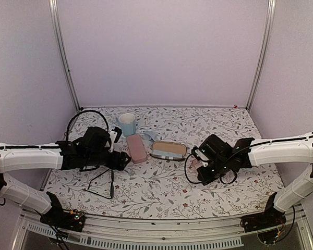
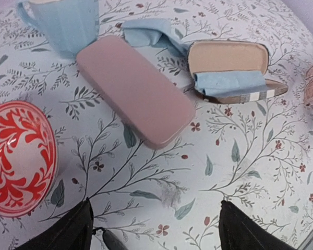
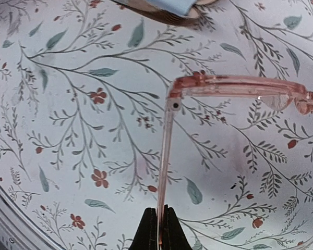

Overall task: Organize the sunglasses
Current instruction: Place the sunglasses at the center of the board.

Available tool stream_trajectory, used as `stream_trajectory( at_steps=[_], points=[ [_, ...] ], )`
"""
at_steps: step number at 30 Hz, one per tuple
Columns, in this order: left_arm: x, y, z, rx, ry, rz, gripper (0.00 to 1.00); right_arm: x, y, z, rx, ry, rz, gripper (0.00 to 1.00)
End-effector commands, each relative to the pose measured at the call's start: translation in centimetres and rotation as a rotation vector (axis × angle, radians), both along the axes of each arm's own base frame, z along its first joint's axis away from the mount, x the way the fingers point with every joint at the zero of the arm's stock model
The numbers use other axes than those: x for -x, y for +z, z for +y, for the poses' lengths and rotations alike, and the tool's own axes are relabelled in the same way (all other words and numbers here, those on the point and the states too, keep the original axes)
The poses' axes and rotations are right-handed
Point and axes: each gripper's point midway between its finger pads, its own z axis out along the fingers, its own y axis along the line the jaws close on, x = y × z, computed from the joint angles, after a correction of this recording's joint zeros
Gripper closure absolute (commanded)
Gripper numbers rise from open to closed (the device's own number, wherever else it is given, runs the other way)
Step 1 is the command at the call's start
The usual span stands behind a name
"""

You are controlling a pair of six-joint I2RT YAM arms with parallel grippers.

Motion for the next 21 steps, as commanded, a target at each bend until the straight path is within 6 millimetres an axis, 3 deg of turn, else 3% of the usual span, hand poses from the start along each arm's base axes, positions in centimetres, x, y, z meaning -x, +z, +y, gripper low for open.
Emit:
stream_trajectory(
  at_steps=[1,7,12,16,21],
  points=[
    [1.2,-2.9,4.5,-0.066,0.145,0.119,0.16,-0.8,-2.0,-2.8,0.064,-0.109,0.036,1.00],
    [1.3,-5.0,7.8,-0.022,0.253,0.185,0.14,-1.1,-4.2,-4.6,0.082,-0.145,0.083,0.98],
    [1.6,-6.8,9.6,-0.007,0.297,0.239,0.13,-1.3,-4.4,-4.2,0.054,-0.131,0.083,0.85],
    [2.0,-7.7,9.8,0.009,0.298,0.275,0.16,-1.4,-4.0,-3.7,0.030,-0.121,0.076,0.72],
    [2.7,-7.6,9.3,0.063,0.285,0.288,0.22,-1.6,-3.6,-3.4,0.017,-0.112,0.069,0.67]
  ],
)
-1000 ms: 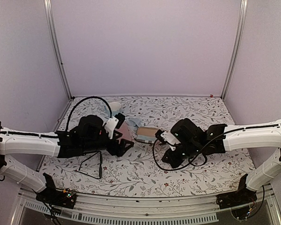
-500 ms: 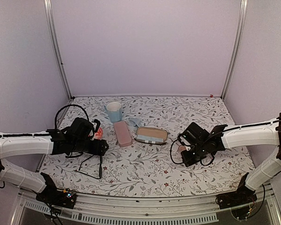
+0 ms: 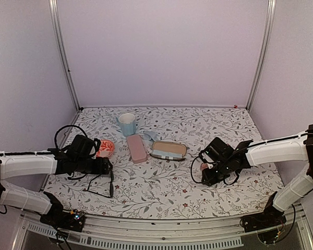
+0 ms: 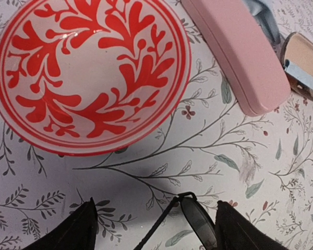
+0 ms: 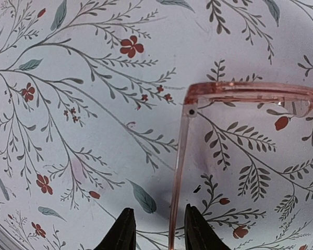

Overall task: Organize the sunglasses
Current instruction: Place the sunglasses at the center of the board.

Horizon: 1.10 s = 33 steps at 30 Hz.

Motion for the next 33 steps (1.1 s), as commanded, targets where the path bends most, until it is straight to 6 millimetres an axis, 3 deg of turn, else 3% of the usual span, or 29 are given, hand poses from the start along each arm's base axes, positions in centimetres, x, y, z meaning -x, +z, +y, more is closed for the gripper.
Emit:
stream_trajectory(
  at_steps=[1,7,15,22,33],
  points=[
    [1.7,-0.9,0.2,0.044,-0.005,0.047,0.23,-0.5,0.4,0.7,-0.031,0.012,-0.016,0.66],
    [2.1,0.4,0.5,0.108,0.029,0.008,0.20,-0.6,0.4,1.1,-0.038,0.024,-0.010,0.66],
    [3.1,0.0,1.6,0.129,0.092,0.018,0.14,-0.8,0.9,1.5,-0.056,0.033,-0.016,0.65],
    [4.2,-1.6,2.0,0.122,0.108,0.072,0.29,-0.9,1.5,1.7,-0.072,0.032,-0.027,0.64],
    [4.9,-1.8,0.8,0.153,0.047,0.103,0.62,-1.0,1.7,2.0,-0.078,0.041,-0.030,0.64]
  ],
)
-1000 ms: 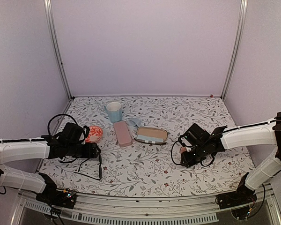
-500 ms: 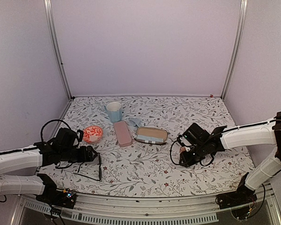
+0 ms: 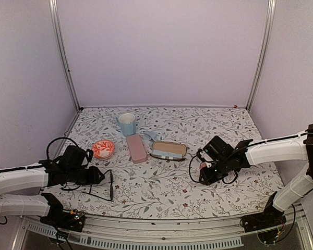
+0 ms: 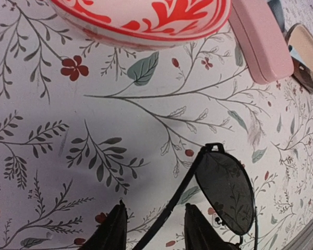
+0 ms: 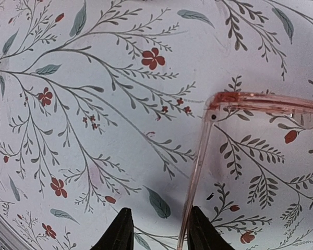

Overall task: Organize the sunglasses
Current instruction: Place the sunglasses at the center of the board, then pick up the sunglasses from the center of the board.

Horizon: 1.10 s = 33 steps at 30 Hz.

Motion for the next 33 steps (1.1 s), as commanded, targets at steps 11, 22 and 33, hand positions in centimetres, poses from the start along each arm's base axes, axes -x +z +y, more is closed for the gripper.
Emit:
stream_trajectory(
  at_steps=[11,22,33],
  points=[
    [0.4,0.0,-2.5,0.010,-0.102,0.017,0.84,-1.5,2.5,1.6,-0.056,0.020,-0.049,0.62],
    [-1.1,3.5,-6.9,0.019,-0.222,-0.069,1.00,-1.7,5.2,1.8,-0.101,0.015,-0.094,0.31],
    [-3.3,6.7,-14.3,0.049,-0.385,-0.171,1.00,0.1,14.1,9.3,-0.584,0.252,-0.152,0.11]
  ],
)
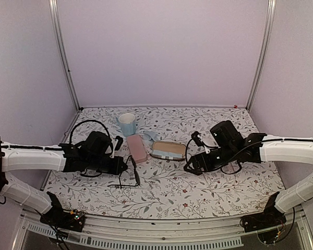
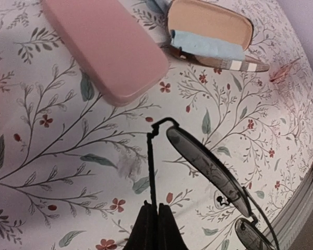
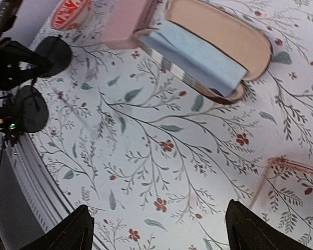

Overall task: Organize the sunglasses
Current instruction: Pick up the sunglasses from the center of the board, then pass from the left arm to the right

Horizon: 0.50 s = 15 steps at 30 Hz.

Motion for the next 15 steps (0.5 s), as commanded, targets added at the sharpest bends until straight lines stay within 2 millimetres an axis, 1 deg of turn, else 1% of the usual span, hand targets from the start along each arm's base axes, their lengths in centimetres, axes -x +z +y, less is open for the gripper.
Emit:
stream_trajectory(
  at_steps=[1,3,4,8,11,15],
  points=[
    [-1.6,2.0,-3.9,0.026,-0.068,-0.074,1.00,1.0,6.6,5.3,-0.307,0.174,-0.071,0.11],
    [-2.1,2.0,-5.0,0.024,-0.078,-0.076,1.00,1.4,7.5,6.6,-0.342,0.204,-0.087,0.11],
    [-2.2,2.1,-5.6,0.026,-0.083,-0.080,1.00,1.7,7.6,7.2,-0.346,0.221,-0.088,0.11],
    [-2.8,2.6,-8.0,0.030,-0.111,-0.105,1.00,2.8,7.4,9.0,-0.384,0.284,-0.062,0.14],
    [-2.9,3.5,-10.0,0.058,-0.146,-0.135,1.00,3.7,7.1,10.1,-0.457,0.330,-0.010,0.13],
    [-2.7,4.3,-11.9,0.081,-0.181,-0.155,1.00,3.4,6.3,10.8,-0.485,0.298,0.045,0.10]
  ],
)
